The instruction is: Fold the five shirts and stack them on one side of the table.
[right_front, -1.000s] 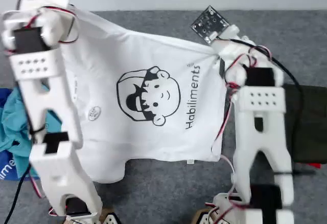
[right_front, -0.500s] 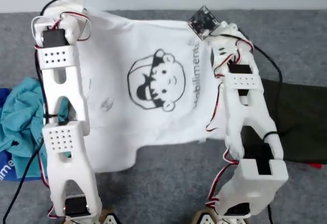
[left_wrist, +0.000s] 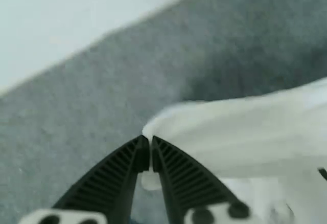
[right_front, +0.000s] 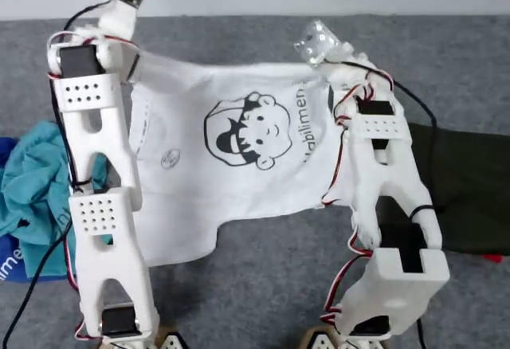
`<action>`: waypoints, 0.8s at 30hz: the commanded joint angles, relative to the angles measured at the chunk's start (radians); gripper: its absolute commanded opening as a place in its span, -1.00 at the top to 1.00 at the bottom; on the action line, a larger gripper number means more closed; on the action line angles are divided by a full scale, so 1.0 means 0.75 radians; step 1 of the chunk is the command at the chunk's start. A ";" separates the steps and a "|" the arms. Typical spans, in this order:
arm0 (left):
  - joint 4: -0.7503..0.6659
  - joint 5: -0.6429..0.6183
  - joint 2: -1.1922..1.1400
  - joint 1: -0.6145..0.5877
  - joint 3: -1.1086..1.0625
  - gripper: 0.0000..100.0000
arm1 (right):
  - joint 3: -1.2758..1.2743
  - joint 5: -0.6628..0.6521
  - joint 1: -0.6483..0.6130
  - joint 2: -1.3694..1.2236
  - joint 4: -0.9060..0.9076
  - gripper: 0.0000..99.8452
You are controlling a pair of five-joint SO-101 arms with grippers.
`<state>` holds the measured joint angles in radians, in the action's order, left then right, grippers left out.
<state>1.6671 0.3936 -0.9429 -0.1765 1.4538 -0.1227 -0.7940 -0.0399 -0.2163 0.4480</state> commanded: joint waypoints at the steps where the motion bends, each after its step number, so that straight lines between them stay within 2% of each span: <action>1: 0.123 -0.004 0.027 0.008 0.011 0.97 | 0.012 -0.010 0.017 0.136 0.218 0.98; 7: 0.127 -0.002 0.182 0.004 -0.324 0.97 | 0.012 -0.008 0.075 0.159 0.496 0.98; 10: 0.125 0.000 0.362 0.004 -0.654 0.97 | 0.012 -0.020 0.091 0.165 0.605 0.98; 16: 0.123 0.000 0.722 0.004 -1.384 0.97 | 0.012 -0.221 0.116 0.167 0.809 0.94; 24: 0.121 0.000 1.121 0.006 -2.020 0.97 | 0.012 -0.311 0.165 0.152 0.842 0.94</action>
<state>1.7254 0.3874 -0.2417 -0.1703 0.0637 -0.1243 -0.9950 0.0583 -0.1688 1.0740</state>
